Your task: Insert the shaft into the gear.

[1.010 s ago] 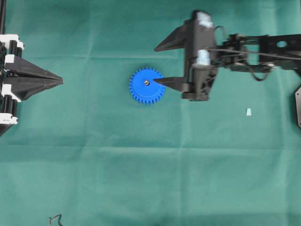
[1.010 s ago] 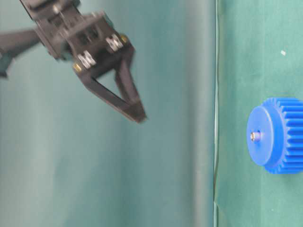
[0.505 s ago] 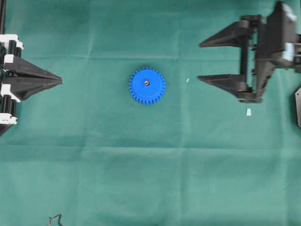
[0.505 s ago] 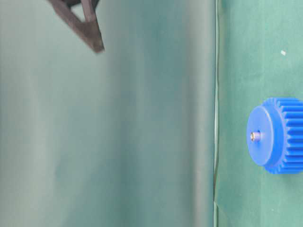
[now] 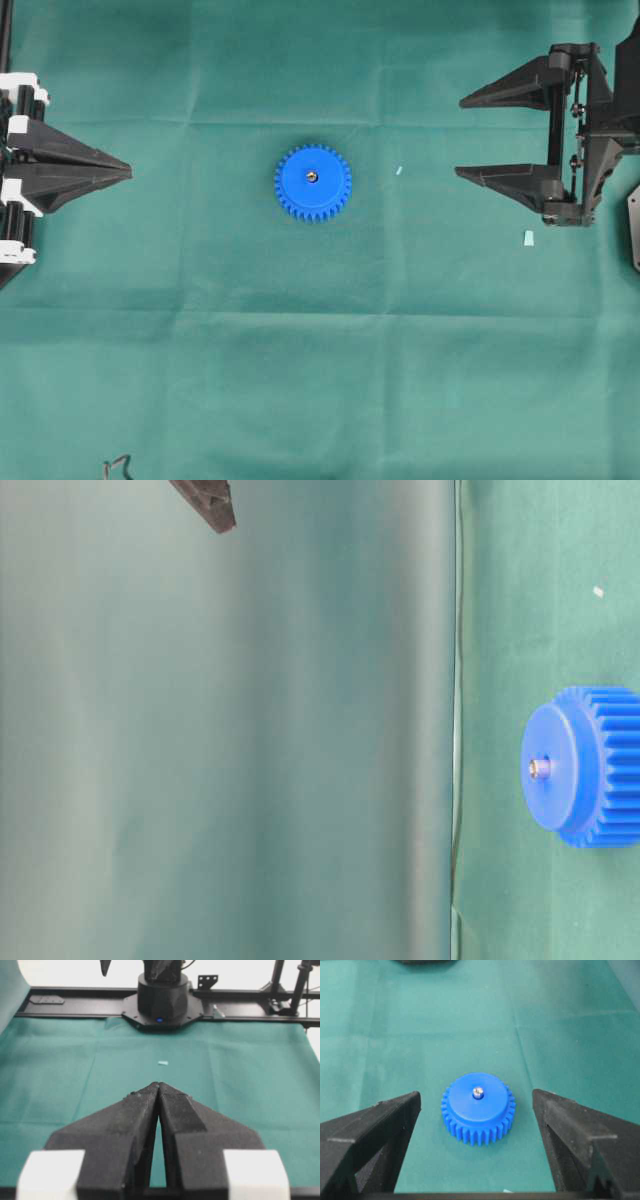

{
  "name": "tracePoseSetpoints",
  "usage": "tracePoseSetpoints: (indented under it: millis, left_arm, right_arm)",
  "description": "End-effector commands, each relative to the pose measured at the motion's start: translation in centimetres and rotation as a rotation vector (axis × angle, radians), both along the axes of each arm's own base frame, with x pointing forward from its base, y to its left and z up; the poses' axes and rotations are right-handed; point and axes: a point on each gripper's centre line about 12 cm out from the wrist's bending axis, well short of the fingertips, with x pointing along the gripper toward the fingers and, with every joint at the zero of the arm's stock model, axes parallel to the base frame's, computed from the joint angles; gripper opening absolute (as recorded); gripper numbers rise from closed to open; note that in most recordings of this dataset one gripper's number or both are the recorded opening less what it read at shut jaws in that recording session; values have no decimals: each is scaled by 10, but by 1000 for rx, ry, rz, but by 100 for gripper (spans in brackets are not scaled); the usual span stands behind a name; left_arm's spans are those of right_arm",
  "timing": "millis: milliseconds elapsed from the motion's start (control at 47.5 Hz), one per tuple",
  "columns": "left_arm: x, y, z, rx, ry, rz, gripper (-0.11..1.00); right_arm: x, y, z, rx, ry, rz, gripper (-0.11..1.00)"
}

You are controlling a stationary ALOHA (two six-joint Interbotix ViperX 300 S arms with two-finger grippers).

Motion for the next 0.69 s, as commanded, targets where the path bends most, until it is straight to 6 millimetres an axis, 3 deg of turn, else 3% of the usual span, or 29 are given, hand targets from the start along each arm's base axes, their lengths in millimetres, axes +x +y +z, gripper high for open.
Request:
tracePoseSetpoints:
  millis: [0, 673]
  left_arm:
    - [2, 0, 10, 1, -26, -2, 0]
    - [2, 0, 9, 1, -17, -2, 0]
  right_arm:
    - [2, -1, 7, -3, -29, -3, 94]
    - [2, -1, 7, -5, -32, -5, 94]
